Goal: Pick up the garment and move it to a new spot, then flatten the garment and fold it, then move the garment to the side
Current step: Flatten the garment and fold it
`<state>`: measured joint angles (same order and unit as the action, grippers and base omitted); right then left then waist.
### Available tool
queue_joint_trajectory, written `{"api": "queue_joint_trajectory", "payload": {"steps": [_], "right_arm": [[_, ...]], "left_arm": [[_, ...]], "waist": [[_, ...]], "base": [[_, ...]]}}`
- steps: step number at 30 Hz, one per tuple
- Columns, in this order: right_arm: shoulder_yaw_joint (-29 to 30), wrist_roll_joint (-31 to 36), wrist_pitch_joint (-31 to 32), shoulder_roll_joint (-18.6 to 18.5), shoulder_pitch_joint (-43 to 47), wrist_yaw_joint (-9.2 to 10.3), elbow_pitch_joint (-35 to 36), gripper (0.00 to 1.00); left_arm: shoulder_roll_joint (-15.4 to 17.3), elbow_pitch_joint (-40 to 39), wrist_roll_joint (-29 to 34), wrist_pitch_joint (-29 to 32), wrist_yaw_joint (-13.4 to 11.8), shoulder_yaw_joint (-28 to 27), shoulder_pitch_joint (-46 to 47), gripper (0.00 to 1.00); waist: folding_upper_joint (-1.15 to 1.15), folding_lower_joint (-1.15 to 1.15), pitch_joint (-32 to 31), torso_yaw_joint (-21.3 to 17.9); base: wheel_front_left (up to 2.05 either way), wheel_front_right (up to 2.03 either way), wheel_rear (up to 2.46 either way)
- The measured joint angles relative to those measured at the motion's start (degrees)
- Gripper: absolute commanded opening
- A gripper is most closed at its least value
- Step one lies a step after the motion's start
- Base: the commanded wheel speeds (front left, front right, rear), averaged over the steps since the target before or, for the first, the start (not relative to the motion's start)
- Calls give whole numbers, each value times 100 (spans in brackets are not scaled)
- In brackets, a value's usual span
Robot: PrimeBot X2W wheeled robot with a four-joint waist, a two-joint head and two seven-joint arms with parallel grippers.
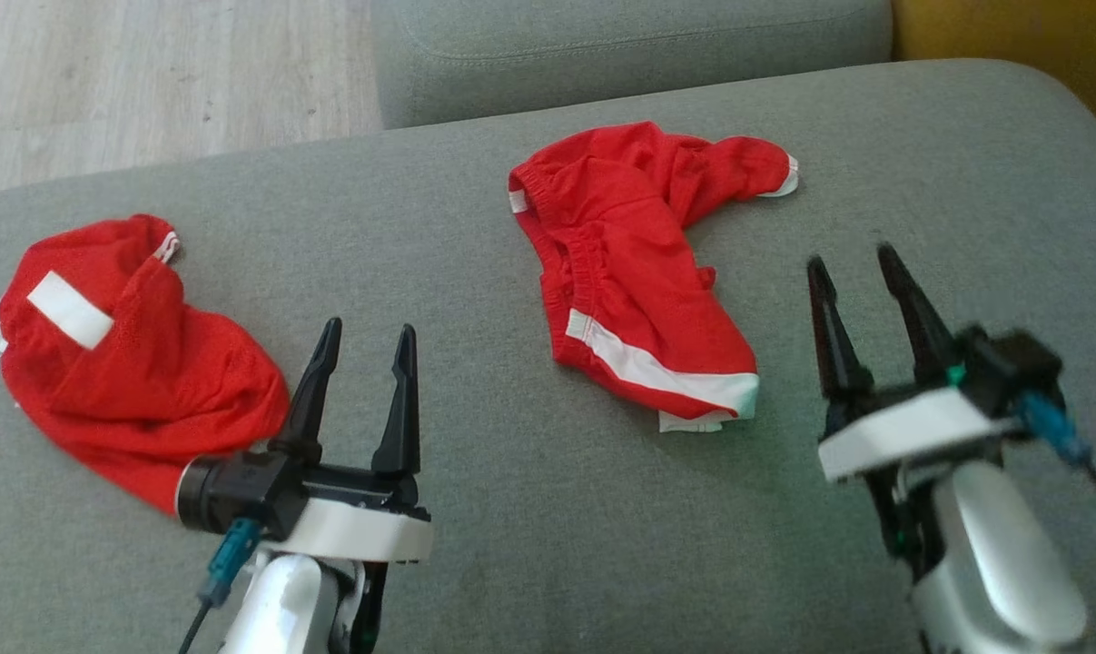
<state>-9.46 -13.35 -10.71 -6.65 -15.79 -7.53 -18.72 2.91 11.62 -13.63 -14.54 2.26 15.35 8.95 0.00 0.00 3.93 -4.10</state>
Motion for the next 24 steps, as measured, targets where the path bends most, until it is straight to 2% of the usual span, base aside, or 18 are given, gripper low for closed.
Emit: {"api": "queue_joint_trajectory", "payload": {"steps": [3, 5, 10, 17, 20, 24], "right_arm": [[401, 164, -163, 278, 444, 0, 63, 100], [534, 234, -222, 320, 691, 0, 64, 100], [431, 96, -309, 346, 943, 0, 42, 100], [642, 187, -350, 364, 766, 0, -87, 100], [837, 399, -337, 364, 452, 0, -332, 100], [1067, 447, -23, 364, -108, 0, -866, 100]], "left_arm": [[0, -18, -2, 0, 2, -1, -1, 100], [-1, -45, -36, 0, 2, -2, -1, 100], [-2, -64, -59, 0, 10, -12, -3, 100], [-2, -55, -58, 0, 29, 11, 0, 100], [-3, -40, -54, 0, 33, 62, 19, 100], [-4, -15, -51, 0, 34, 138, 119, 100]], "waist": [[0, 0, 4, -41], [0, 0, 7, -57], [0, 0, 43, -53], [0, 0, 144, 59], [0, 0, 246, 155], [0, 0, 426, 311]], "base": [[0, 0, 0], [0, 0, 0], [0, 0, 0], [0, 0, 0], [0, 0, 0], [0, 0, 0]]}}
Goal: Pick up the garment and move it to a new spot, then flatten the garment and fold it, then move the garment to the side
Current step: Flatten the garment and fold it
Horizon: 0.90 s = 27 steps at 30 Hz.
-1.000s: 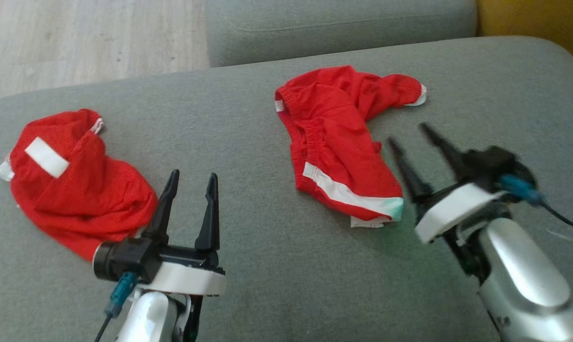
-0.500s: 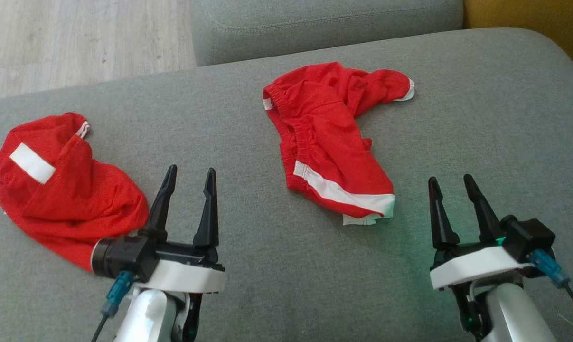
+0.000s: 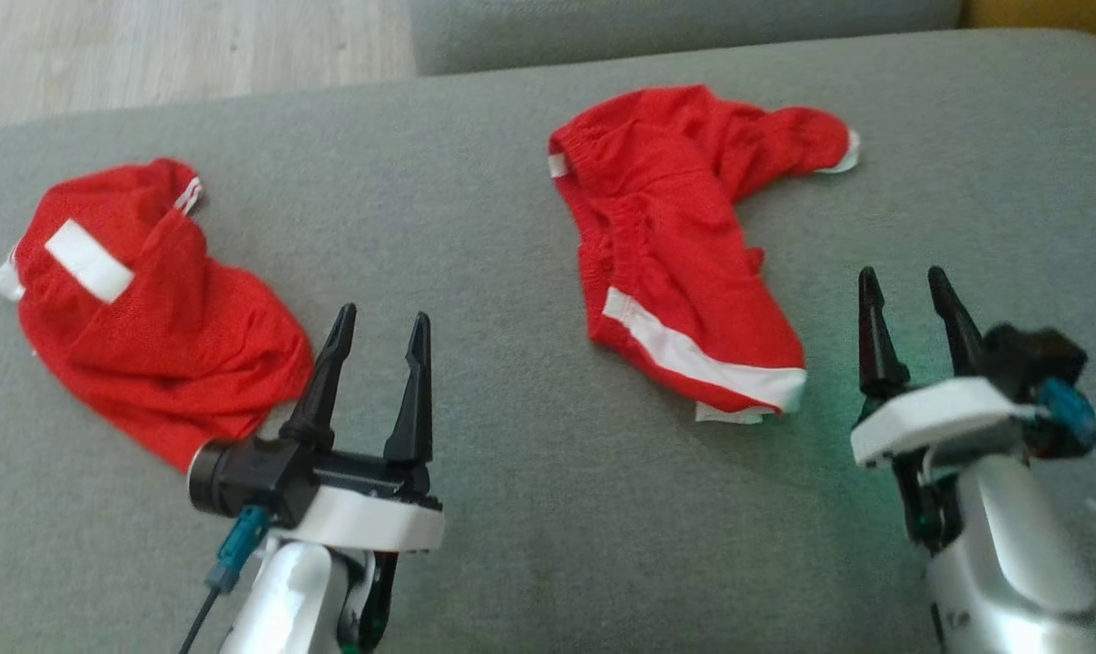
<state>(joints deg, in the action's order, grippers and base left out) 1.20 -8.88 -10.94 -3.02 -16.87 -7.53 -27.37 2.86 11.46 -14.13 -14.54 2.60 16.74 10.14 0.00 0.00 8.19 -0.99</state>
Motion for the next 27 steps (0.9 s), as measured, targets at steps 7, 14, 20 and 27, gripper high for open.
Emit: {"api": "queue_joint_trajectory", "payload": {"steps": [7, 14, 20, 27], "right_arm": [[85, 183, 453, -2, -756, 0, -1028, 100], [-162, 243, 498, -9, -1421, 0, -2058, 100], [-436, 401, 495, -22, -1699, 0, -2662, 100], [-470, 515, 319, -40, -1963, 0, -3101, 0]], "left_arm": [[0, 40, 0, 0, 42, 119, 202, 100], [-2, 66, -10, 0, 32, 215, 325, 100], [-2, 97, -24, 0, 10, 252, 355, 100], [-2, 98, -67, 0, -29, 241, 354, 100]], "waist": [[0, -1, 271, 278], [0, -1, 505, 628], [0, 0, 571, 765], [0, 0, 529, 746]], "base": [[0, 0, 0], [0, 0, 0], [0, 0, 0], [0, 0, 0]]}}
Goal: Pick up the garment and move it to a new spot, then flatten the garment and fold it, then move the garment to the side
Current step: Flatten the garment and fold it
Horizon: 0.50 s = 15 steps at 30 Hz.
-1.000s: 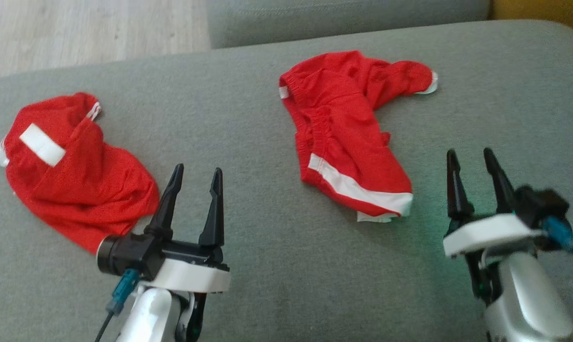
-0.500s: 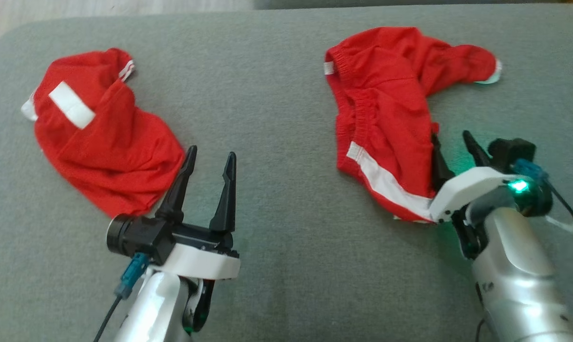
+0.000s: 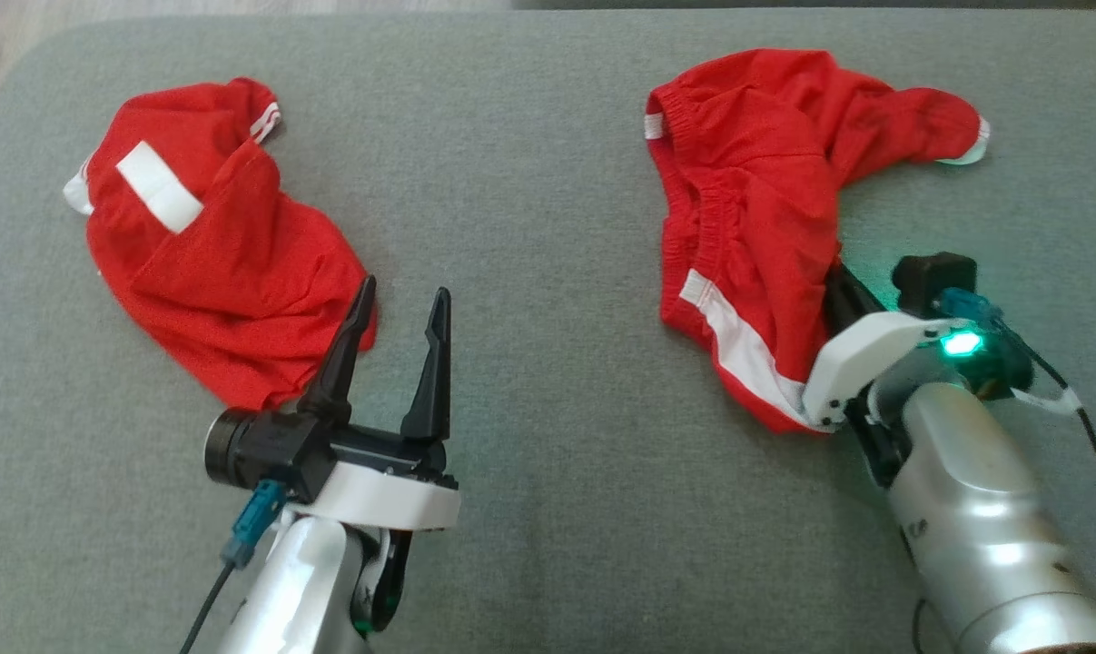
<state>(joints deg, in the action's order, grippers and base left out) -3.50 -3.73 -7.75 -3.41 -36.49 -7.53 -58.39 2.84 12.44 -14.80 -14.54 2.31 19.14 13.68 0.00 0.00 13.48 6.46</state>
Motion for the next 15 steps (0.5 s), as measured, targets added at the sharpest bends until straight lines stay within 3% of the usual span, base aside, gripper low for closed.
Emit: {"api": "queue_joint_trajectory", "payload": {"steps": [7, 15], "right_arm": [[829, 616, -135, -252, 8, 0, -53, 0], [1884, 1404, 304, -584, 162, 0, 714, 0]], "left_arm": [[-2, 2, -2, 0, -32, -40, -21, 100], [-3, -21, -45, 0, -64, -49, -220, 100]], "waist": [[0, 0, -211, -193], [0, 1, -505, -510]], "base": [[0, 0, 0], [0, 0, 0]]}}
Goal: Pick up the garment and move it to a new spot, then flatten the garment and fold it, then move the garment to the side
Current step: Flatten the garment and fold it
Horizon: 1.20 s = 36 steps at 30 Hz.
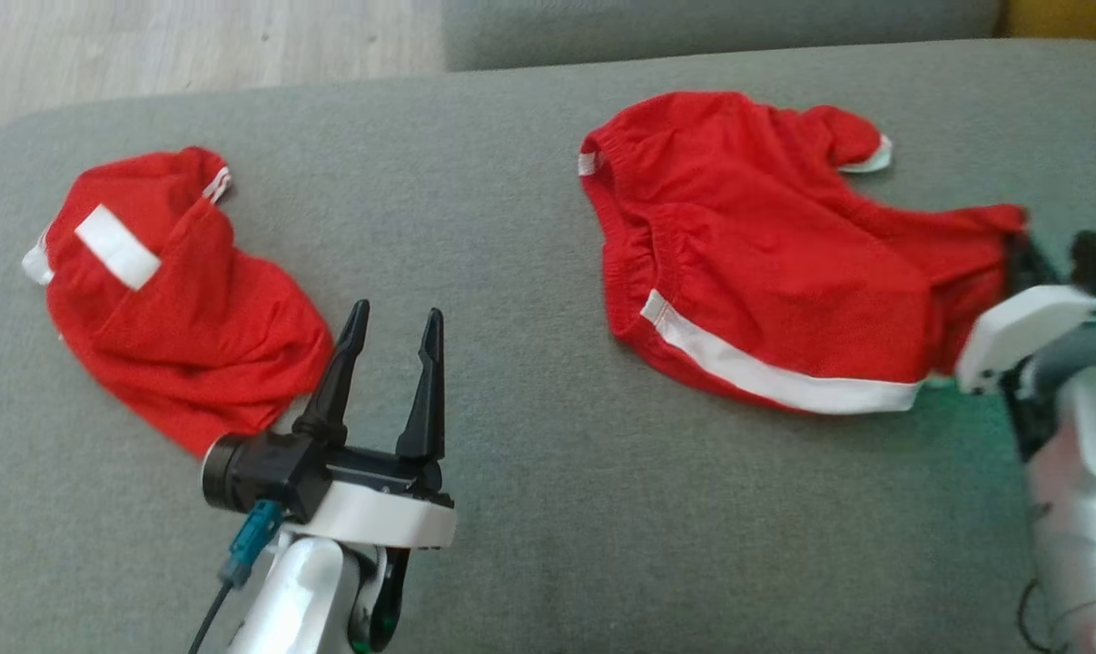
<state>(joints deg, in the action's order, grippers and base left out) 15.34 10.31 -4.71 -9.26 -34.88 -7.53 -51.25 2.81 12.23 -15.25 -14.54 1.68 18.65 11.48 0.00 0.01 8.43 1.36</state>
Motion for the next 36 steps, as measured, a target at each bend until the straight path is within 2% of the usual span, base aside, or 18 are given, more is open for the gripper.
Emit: {"api": "queue_joint_trajectory", "payload": {"steps": [8, 9, 10, 15, 21, 26, 27, 28, 36], "right_arm": [[771, 658, 625, -12, 142, 0, 711, 0], [824, 734, 622, 2, 144, 0, 768, 91], [882, 765, 620, 29, 143, 0, 821, 100], [812, 719, 78, 304, 143, 0, 1091, 100], [-31, -133, -719, 522, 395, 0, 1543, 100], [-826, -914, -873, 588, 1243, 0, 2162, 100], [-826, -914, -873, 588, 1243, 0, 2162, 100], [-1059, -1177, -901, 606, 1624, 0, 2417, 100], [-1462, -1919, -949, 628, 2618, 0, 2846, 100]], "left_arm": [[0, -65, -42, 0, -18, 24, -12, 100], [0, -64, -42, 0, -18, 26, -11, 100], [0, -64, -42, 0, -18, 34, -8, 100], [0, -63, -82, 0, -16, 16, -5, 100], [1, -76, -81, 0, -16, -34, -5, 100], [0, -123, -81, 0, -16, -59, -7, 100], [0, -123, -81, 0, -16, -59, -7, 100], [0, -125, -81, 0, -15, -64, -11, 100], [0, -120, -90, 0, -8, -71, -19, 100]], "waist": [[0, 0, -4, -77], [0, -1, 14, -68], [0, 0, 27, -56], [0, 0, 49, -58], [0, 0, -64, -176], [0, 0, -174, -332], [0, 0, -174, -332], [0, 0, -219, -391], [0, 0, -263, -556]], "base": [[0, 0, 0], [0, 0, 0], [0, 0, 0], [0, 0, 0], [0, 0, 0], [0, 0, 0], [0, 0, 0], [0, 0, 0], [0, 0, 0]]}}
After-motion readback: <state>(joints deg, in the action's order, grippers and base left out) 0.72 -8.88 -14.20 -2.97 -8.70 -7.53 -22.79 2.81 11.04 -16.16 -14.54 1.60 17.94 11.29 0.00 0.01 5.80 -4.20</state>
